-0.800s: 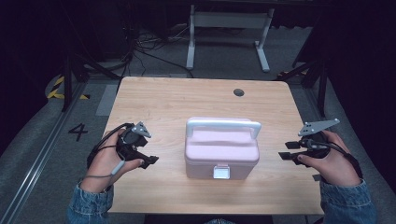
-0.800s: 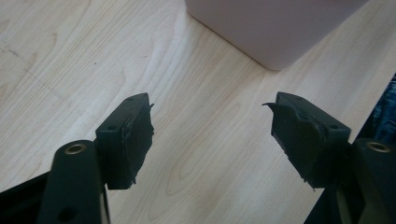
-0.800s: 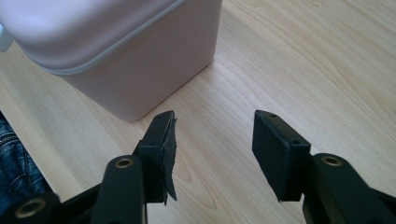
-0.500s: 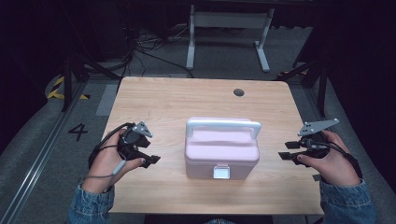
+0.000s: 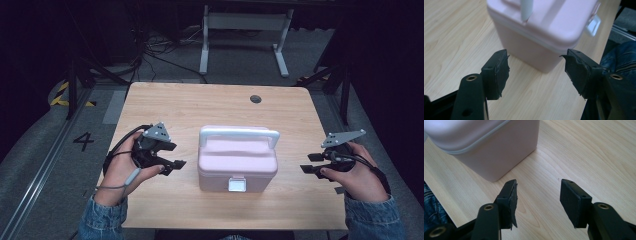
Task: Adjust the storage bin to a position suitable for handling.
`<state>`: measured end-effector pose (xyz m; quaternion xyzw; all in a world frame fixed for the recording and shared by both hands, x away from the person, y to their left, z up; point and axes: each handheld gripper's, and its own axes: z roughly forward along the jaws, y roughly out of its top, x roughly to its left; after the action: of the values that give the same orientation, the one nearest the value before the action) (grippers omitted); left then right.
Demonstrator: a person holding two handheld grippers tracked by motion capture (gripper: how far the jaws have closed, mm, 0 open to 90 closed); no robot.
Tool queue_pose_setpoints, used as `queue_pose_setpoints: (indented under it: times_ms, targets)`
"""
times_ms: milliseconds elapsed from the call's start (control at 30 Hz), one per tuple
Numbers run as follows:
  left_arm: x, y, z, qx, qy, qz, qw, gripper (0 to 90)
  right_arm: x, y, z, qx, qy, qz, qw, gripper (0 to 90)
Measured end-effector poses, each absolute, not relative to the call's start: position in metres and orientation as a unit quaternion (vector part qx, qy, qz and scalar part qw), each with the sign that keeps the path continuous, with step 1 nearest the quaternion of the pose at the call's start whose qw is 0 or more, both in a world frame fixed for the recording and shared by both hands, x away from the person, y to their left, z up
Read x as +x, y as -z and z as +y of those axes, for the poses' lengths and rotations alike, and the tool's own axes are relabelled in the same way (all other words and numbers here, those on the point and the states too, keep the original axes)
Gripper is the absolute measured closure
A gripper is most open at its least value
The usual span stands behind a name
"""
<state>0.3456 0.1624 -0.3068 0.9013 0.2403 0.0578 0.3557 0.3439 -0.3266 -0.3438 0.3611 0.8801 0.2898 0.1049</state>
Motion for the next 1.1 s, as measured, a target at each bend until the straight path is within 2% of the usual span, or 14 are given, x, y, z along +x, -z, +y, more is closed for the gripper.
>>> queue_pose_setpoints:
  times_ms: [367, 500, 700, 800, 1067, 1100]
  targets:
    - [0.367, 0.315, 0.127, 0.883, -0.070, 0.220, 0.409, 35.5, 0.336, 0.348, -0.336, 0.374, -0.287, 0.875, 0.109, 47.9]
    - [0.376, 0.318, 0.116, 0.877, -0.093, 0.215, 0.420, 36.0, 0.334, 0.349, -0.336, 0.376, -0.286, 0.875, 0.107, 47.8]
    - [0.388, 0.323, 0.101, 0.867, -0.104, 0.208, 0.440, 39.8, 0.332, 0.351, -0.338, 0.381, -0.284, 0.874, 0.105, 47.7]
    - [0.390, 0.325, 0.096, 0.868, -0.098, 0.204, 0.442, 44.5, 0.330, 0.352, -0.339, 0.382, -0.284, 0.873, 0.105, 47.7]
    - [0.388, 0.321, 0.094, 0.865, -0.110, 0.201, 0.446, 71.6, 0.328, 0.352, -0.339, 0.382, -0.284, 0.874, 0.102, 47.7]
    - [0.388, 0.320, 0.094, 0.866, -0.110, 0.203, 0.444, 72.6, 0.328, 0.351, -0.339, 0.381, -0.284, 0.874, 0.102, 47.7]
